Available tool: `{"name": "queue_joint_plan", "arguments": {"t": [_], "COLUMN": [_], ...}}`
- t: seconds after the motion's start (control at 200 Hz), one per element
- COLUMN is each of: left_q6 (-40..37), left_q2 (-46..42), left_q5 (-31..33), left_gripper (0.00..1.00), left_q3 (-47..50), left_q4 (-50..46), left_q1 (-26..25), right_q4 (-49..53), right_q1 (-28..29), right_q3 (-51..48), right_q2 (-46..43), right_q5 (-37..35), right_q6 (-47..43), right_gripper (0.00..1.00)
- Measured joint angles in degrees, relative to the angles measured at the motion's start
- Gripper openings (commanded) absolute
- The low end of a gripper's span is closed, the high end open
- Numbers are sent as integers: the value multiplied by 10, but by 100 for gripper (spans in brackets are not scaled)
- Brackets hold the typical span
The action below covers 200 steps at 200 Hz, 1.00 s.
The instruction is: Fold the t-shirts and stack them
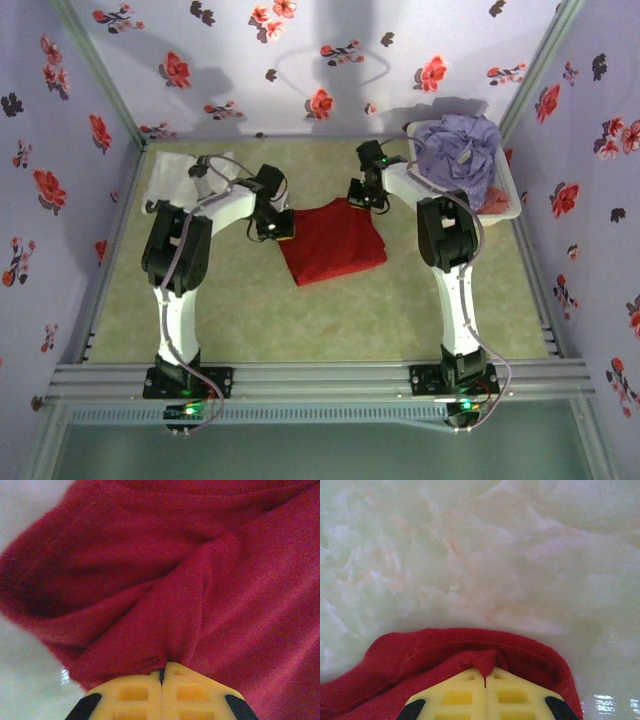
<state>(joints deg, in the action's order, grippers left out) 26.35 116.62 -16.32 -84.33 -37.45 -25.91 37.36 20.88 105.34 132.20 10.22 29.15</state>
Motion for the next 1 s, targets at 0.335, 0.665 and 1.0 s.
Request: {"name": "queue_joint_plan", "arguments": {"t": [0.335, 0.665, 1.0], "left_q6": [-35, -63, -75], "left_q2": [-53, 0, 135], "left_q5": [46, 52, 18], "left_gripper": [0, 0, 3], "left_q3": [-187, -184, -191], "left_q4": [-114, -116, -101], "left_q1": [11, 44, 100], "right_q4": [-63, -74, -51], "right_q1": [0, -4, -7], "right_q3": [-69, -80, -88], "right_q2": [-31, -37, -51], "right_q5": [4, 9, 16], "right_q6": [-2, -6, -17], "right_gripper": [0, 0, 0]}}
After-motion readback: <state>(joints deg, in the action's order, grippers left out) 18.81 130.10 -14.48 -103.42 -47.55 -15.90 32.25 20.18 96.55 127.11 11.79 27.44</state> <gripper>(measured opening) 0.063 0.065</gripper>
